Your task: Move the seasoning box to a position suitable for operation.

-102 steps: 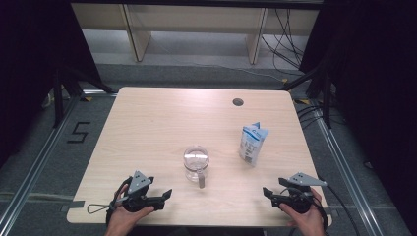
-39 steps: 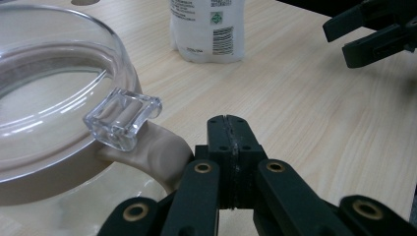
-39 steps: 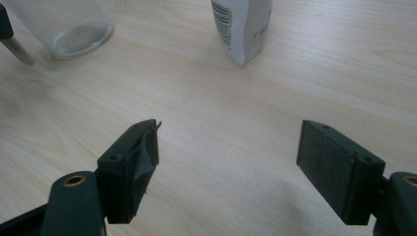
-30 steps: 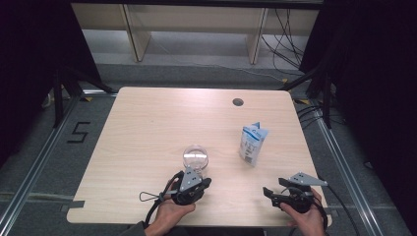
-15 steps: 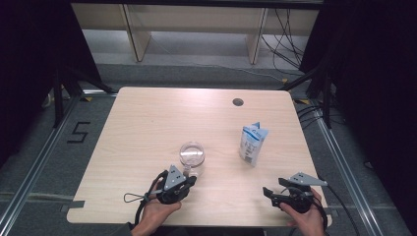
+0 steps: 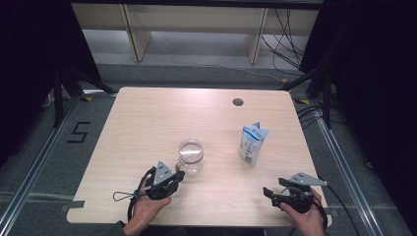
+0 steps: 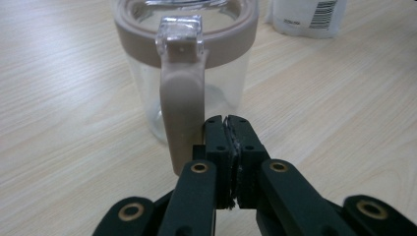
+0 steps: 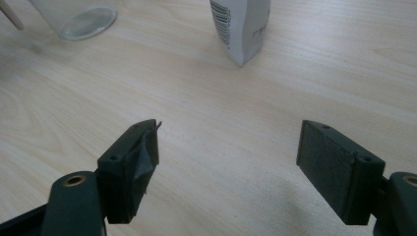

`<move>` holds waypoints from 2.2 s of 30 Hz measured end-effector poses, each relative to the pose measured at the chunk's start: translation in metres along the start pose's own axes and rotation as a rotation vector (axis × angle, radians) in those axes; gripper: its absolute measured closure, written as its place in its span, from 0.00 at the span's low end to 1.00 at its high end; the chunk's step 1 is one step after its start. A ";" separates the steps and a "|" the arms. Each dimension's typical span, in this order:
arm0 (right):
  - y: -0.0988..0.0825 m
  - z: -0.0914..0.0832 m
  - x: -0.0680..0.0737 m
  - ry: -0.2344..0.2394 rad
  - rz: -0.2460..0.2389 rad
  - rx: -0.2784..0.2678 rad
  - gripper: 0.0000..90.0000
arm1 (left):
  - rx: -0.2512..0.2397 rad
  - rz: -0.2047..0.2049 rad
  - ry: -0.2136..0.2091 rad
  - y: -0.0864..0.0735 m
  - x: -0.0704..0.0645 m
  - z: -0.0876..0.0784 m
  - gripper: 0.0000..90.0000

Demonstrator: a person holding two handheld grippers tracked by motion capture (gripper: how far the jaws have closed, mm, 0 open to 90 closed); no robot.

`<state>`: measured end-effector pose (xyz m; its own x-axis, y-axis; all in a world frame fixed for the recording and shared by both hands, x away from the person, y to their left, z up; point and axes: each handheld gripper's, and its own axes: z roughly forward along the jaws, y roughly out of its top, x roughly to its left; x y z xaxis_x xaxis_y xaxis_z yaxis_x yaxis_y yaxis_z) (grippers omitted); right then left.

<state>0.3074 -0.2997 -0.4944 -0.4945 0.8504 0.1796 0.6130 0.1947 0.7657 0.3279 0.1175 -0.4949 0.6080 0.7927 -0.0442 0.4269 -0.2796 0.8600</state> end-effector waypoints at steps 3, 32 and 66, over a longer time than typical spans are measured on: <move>0.000 0.000 -0.002 -0.014 -0.033 -0.007 0.28 | -0.007 -0.011 0.004 -0.002 0.002 0.000 0.96; -0.003 -0.003 -0.002 -0.010 -0.011 -0.006 0.28 | -0.032 -0.041 0.089 0.003 0.025 -0.003 0.62; -0.005 -0.005 0.000 -0.013 0.026 0.004 0.28 | -0.050 0.050 -0.039 0.005 0.015 0.010 0.81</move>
<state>0.3014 -0.3027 -0.4947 -0.4704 0.8613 0.1919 0.6280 0.1740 0.7585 0.3453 0.1228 -0.4965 0.6539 0.7563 -0.0196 0.3623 -0.2903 0.8857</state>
